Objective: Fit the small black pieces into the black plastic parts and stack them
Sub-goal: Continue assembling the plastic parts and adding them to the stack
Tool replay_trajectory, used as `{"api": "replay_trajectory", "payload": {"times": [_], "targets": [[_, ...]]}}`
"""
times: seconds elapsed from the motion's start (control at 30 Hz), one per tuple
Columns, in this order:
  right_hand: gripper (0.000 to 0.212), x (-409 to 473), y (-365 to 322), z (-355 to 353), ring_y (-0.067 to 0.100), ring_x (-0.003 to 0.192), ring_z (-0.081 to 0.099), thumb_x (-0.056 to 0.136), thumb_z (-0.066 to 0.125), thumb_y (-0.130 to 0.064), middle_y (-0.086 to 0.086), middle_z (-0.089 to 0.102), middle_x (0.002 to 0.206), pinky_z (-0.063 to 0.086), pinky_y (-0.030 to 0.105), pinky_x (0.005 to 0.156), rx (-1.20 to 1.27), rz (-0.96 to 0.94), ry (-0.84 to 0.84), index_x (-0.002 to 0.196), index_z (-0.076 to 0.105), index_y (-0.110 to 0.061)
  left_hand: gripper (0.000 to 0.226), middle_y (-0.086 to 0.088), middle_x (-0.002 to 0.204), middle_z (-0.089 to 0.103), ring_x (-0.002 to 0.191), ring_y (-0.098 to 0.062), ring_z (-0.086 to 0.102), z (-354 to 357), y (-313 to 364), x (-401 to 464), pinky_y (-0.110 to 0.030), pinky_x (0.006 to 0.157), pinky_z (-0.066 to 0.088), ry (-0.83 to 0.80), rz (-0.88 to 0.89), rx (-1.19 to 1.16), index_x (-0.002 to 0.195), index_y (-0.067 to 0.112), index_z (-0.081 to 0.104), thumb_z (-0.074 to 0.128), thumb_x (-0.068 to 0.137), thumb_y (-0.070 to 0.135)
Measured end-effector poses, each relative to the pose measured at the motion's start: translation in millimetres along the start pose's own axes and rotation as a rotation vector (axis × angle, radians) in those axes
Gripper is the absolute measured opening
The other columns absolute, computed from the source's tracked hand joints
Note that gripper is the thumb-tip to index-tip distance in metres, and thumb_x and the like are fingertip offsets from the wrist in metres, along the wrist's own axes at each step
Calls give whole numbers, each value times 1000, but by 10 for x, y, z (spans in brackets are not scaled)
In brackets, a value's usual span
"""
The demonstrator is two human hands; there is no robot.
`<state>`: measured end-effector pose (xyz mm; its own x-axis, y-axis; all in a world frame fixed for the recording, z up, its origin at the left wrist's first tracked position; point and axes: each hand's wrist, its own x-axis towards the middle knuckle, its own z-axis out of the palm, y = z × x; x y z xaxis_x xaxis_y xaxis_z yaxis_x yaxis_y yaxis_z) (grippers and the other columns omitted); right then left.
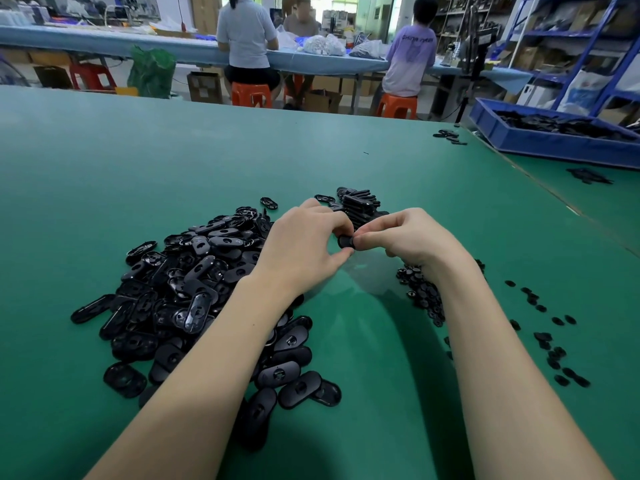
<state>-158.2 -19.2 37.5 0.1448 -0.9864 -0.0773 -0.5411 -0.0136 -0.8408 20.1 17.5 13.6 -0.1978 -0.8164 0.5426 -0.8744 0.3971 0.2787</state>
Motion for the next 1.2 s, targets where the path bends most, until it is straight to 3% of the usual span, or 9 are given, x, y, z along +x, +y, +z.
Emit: {"api": "replay_trajectory", "payload": {"times": [0.3, 0.47, 0.53, 0.67, 0.77, 0.93, 1.07, 1.2], "targets": [[7, -22, 27, -15, 3, 48, 41, 76, 87, -21, -17, 54, 49, 28, 8, 38, -4, 29, 4, 79, 81, -24, 19, 17, 95, 68, 102, -6, 53, 2, 21, -1, -26, 80, 45, -46, 0, 0, 102, 36, 71, 73, 84, 43], [8, -35, 54, -18, -4, 51, 48, 75, 88, -23, -16, 61, 57, 31, 7, 41, 20, 38, -4, 78, 81, -27, 16, 17, 93, 69, 101, -7, 54, 20, 36, -13, -29, 80, 46, -44, 10, -17, 99, 35, 72, 73, 85, 43], [13, -55, 69, -15, 4, 64, 52, 73, 90, -29, -12, 66, 68, 35, 13, 45, 32, 80, -10, 82, 80, -29, 16, 17, 94, 69, 101, -8, 54, 33, 41, -17, -29, 80, 46, -45, 19, -22, 99, 34, 72, 73, 85, 42], [14, -77, 111, -26, 8, 69, 56, 70, 91, -39, -16, 71, 69, 29, 23, 50, 120, 159, -43, 77, 81, -32, 18, 16, 95, 69, 101, -8, 54, 29, 27, -14, -33, 82, 49, -3, 23, -91, 100, 31, 73, 75, 84, 38], [17, -89, 130, -25, 11, 70, 52, 63, 92, -42, -10, 70, 74, 26, 27, 53, 198, 152, -69, 74, 81, -36, 19, 15, 94, 69, 99, -9, 56, 17, 28, 1, -32, 83, 48, -29, -5, -190, 99, 27, 71, 78, 82, 29], [29, -78, 154, -3, 19, 78, 45, 46, 94, -47, 1, 64, 79, 26, 26, 51, 244, 149, -62, 70, 80, -36, 22, 4, 86, 73, 77, -4, 67, -5, 51, 40, -12, 71, 46, -102, -246, -589, 97, 20, 70, 75, 81, 7], [37, -62, 165, -20, 12, 69, 47, 48, 93, -51, -8, 70, 81, 28, 25, 51, 260, 135, -101, 78, 82, -34, 20, -4, 94, 75, 80, -12, 70, -40, 33, 62, -23, 78, 56, -159, -431, -802, 96, 21, 70, 71, 85, 5], [45, -48, 195, -40, 8, 63, 47, 41, 93, -53, -9, 69, 81, 27, 24, 51, 287, 132, -136, 77, 81, -30, 18, 1, 81, 72, 70, 0, 63, -45, 43, 76, -15, 62, 50, -191, -511, -947, 92, 17, 69, 65, 86, 0]]}}
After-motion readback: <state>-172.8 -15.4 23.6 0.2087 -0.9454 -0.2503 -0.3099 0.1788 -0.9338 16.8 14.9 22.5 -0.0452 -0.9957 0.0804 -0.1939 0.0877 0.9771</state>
